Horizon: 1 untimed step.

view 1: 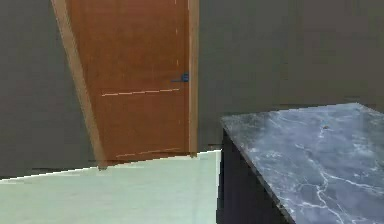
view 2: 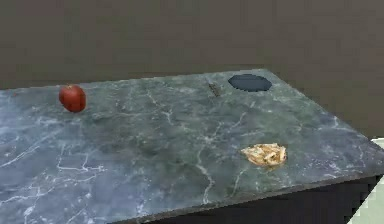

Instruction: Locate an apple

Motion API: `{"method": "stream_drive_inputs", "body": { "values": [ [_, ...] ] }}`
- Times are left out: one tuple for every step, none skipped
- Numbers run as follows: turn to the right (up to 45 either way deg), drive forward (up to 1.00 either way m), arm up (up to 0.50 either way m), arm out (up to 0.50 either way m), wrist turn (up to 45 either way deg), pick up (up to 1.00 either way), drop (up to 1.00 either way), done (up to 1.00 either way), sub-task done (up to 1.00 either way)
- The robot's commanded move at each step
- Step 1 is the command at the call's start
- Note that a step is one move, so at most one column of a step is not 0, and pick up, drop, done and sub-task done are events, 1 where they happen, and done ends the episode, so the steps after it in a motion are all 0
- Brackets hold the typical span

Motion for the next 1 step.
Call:
{"method": "stream_drive_inputs", "body": {
  "values": [
    [45.0, 0.0, 0.0, 0.0, 0.0, 0.0, 0.0, 0.0, 0.0]
  ]
}}
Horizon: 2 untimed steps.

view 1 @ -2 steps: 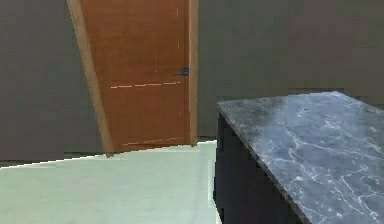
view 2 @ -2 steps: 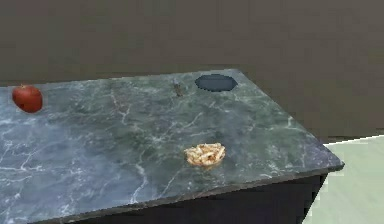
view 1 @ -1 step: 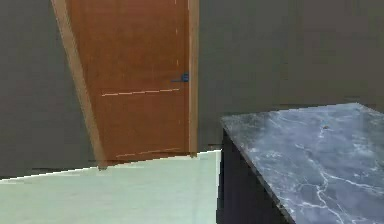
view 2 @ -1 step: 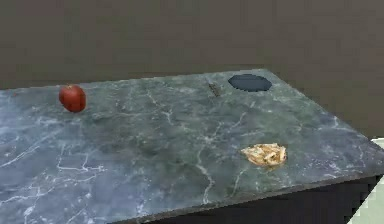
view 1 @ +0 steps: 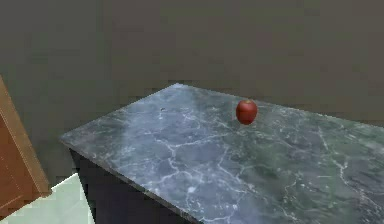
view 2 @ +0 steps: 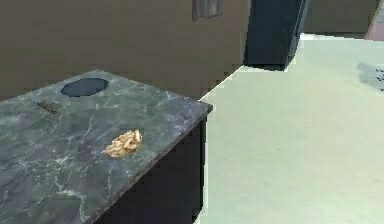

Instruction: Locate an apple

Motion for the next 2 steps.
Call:
{"method": "stream_drive_inputs", "body": {
  "values": [
    [15.0, 0.0, 0.0, 0.0, 0.0, 0.0, 0.0, 0.0, 0.0],
    [0.0, 0.0, 0.0, 0.0, 0.0, 0.0, 0.0, 1.0, 0.0]
  ]
}}
